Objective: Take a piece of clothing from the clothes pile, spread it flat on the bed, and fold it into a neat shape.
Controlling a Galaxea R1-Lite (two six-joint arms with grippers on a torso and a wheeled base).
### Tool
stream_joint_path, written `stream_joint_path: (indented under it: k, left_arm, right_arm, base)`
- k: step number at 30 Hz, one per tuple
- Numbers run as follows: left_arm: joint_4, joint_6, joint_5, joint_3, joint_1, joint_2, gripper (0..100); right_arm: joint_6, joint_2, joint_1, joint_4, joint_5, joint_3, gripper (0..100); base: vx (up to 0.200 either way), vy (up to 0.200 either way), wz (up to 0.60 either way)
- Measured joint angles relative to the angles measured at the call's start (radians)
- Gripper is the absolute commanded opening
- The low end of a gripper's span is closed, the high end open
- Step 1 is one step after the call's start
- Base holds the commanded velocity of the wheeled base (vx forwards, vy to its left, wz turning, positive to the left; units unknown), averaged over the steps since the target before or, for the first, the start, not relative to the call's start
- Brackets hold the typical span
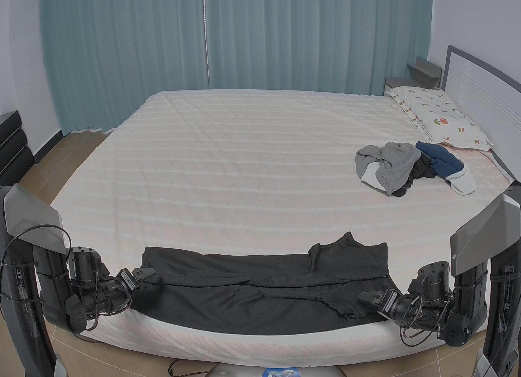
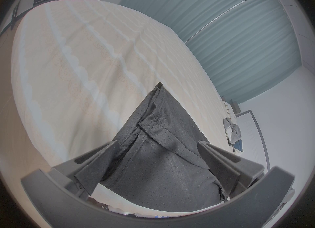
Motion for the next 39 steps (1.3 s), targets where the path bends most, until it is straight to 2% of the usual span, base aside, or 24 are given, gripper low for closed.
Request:
stream_joint_path:
  k: [11,18,26,30,36,39]
  left_arm:
    - [0.000,-0.008,-0.001,-0.001,0.000,-0.001,100]
    - [-0.001,-0.045,-0.001,0.000,0.001,-0.006,100]
    - [0.000,-0.079,-0.001,-0.008,0.002,-0.014,100]
    - [0.000,-0.084,-0.001,-0.010,0.003,-0.023,100]
    - [0.000,-0.085,-0.002,-0.011,0.009,-0.045,100]
    - [0.000,-0.084,-0.001,-0.011,0.009,-0.055,100]
  right_arm:
    - [-0.010,-0.086,-0.027,0.001,-0.004,0.005,100]
    - [-0.020,-0.134,-0.030,0.001,-0.006,-0.059,100]
    - [-0.029,-0.099,-0.034,0.035,-0.005,-0.177,100]
    - [-0.023,-0.076,-0.063,0.031,0.006,-0.216,100]
    - [-0.015,-0.024,-0.096,0.003,0.014,-0.229,100]
    - [-0.015,-0.014,-0.096,0.002,0.014,-0.224,100]
  base:
    - [0.000,0.000,0.00]
    - [0.000,0.000,0.00]
    - [0.000,0.000,0.00]
    - [0.000,0.000,0.00]
    - [0.200,0.000,0.00]
    - [0.000,0.000,0.00]
